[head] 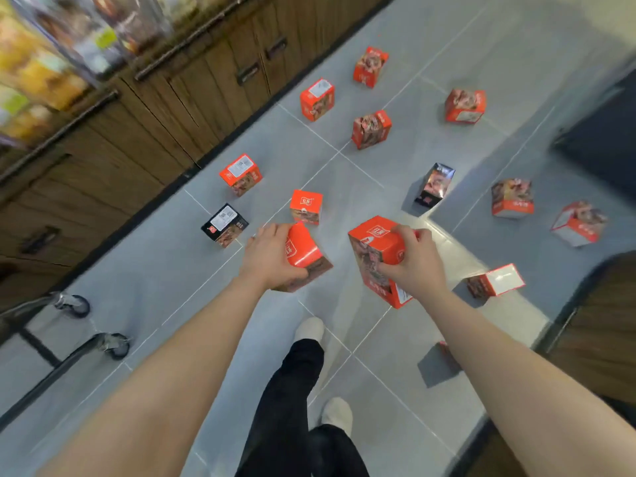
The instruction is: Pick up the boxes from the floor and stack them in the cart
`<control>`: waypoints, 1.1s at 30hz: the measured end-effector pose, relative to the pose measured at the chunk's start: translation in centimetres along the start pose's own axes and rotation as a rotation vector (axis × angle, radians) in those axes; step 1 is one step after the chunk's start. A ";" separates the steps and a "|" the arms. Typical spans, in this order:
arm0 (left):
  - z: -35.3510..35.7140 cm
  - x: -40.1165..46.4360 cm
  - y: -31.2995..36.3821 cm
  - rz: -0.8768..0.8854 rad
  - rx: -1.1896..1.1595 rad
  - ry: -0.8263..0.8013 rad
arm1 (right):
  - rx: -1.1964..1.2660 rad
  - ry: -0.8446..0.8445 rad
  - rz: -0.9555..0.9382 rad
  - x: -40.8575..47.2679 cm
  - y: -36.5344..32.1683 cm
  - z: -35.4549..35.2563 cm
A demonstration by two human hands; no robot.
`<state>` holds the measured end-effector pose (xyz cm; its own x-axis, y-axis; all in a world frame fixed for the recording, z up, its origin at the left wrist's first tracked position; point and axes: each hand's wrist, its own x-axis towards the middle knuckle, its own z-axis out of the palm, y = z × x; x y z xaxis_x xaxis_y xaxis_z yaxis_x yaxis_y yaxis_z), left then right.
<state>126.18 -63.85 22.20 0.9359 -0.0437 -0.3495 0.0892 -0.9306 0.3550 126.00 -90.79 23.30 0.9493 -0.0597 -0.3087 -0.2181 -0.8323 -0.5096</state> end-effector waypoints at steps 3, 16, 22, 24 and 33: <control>-4.8 -5.6 0.0 -0.007 0.045 0.071 | -0.002 0.030 -0.110 -4.2 -3.8 -3.7; -15.2 -29.9 -6.0 -0.258 0.003 0.359 | 0.070 -0.058 -0.364 -18.0 -14.9 -8.1; -15.5 -40.0 -11.0 -0.396 -0.114 0.483 | 0.087 -0.138 -0.497 -23.6 -20.8 -5.0; -15.2 -43.4 -13.0 -0.430 -0.148 0.503 | 0.090 -0.167 -0.541 -25.9 -22.9 -3.4; -14.4 -59.3 -22.7 -0.585 -0.224 0.546 | 0.031 -0.305 -0.706 -36.7 -32.5 4.2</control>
<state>73.60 -34.91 47.34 0.7461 0.6607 -0.0819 0.6243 -0.6515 0.4310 97.28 -59.21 47.86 0.7625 0.6381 -0.1071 0.4059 -0.6007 -0.6888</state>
